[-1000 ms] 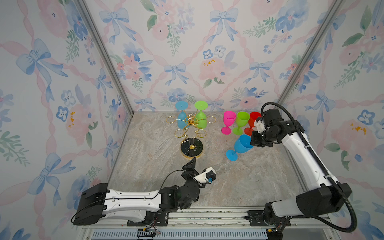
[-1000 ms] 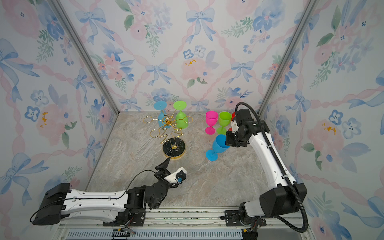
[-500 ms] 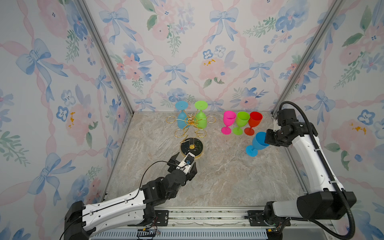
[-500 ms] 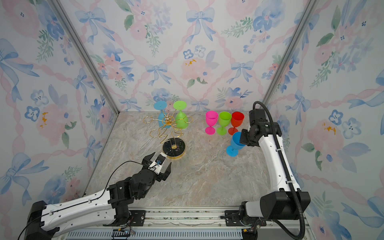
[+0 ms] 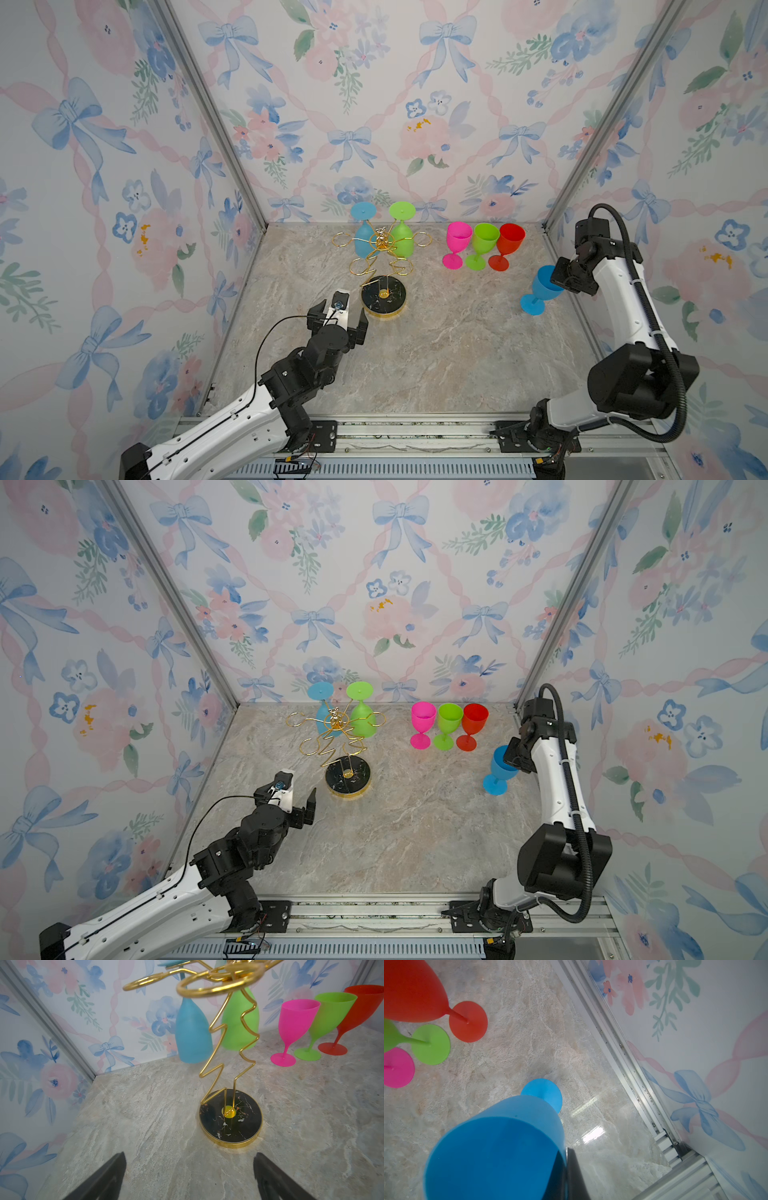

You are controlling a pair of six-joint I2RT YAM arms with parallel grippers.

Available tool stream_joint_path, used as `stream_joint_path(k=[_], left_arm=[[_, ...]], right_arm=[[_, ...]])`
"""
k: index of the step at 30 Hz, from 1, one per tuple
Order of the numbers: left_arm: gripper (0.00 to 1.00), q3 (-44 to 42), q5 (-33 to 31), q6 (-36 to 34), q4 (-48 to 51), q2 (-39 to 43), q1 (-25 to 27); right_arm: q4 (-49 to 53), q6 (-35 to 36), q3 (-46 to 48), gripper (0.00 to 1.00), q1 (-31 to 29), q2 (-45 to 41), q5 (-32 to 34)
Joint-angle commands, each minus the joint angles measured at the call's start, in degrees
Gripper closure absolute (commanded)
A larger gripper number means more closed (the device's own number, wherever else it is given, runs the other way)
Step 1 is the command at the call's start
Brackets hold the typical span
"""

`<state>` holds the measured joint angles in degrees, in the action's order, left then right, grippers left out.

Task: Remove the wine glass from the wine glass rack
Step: 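Carry the blue glass beside the red glass with the right while the left withdraws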

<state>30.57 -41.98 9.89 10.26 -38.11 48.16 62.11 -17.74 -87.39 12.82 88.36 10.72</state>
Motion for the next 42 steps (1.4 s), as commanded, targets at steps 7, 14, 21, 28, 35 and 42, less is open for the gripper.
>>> stream_joint_path(k=[7,14,21,28,35,42], left_arm=[[0.03,1.6,9.2,4.2,1.1,-2.3,-15.6],[0.02,0.9,7.9,3.9,0.0,-1.5,-21.0],[0.03,0.0,11.9,4.1,-3.1,-2.1,-27.1],[0.03,-1.6,16.6,4.1,-6.4,-1.4,-30.8],[0.03,-3.1,16.5,4.0,-8.1,0.2,-32.0],[0.03,-3.2,16.8,4.0,-8.4,0.2,-32.4]], right_arm=[[-2.0,-3.2,-9.1,1.0,2.2,9.0,-1.6],[-1.8,-3.3,-16.6,1.0,3.2,16.9,-2.3],[-1.1,-3.1,-23.4,1.0,4.0,22.6,-4.1],[1.9,-2.7,-31.4,1.0,4.2,27.7,-5.0],[5.0,-2.9,-39.3,1.0,4.0,33.2,-5.8],[7.6,-3.0,-47.6,1.0,2.9,38.6,-6.0]])
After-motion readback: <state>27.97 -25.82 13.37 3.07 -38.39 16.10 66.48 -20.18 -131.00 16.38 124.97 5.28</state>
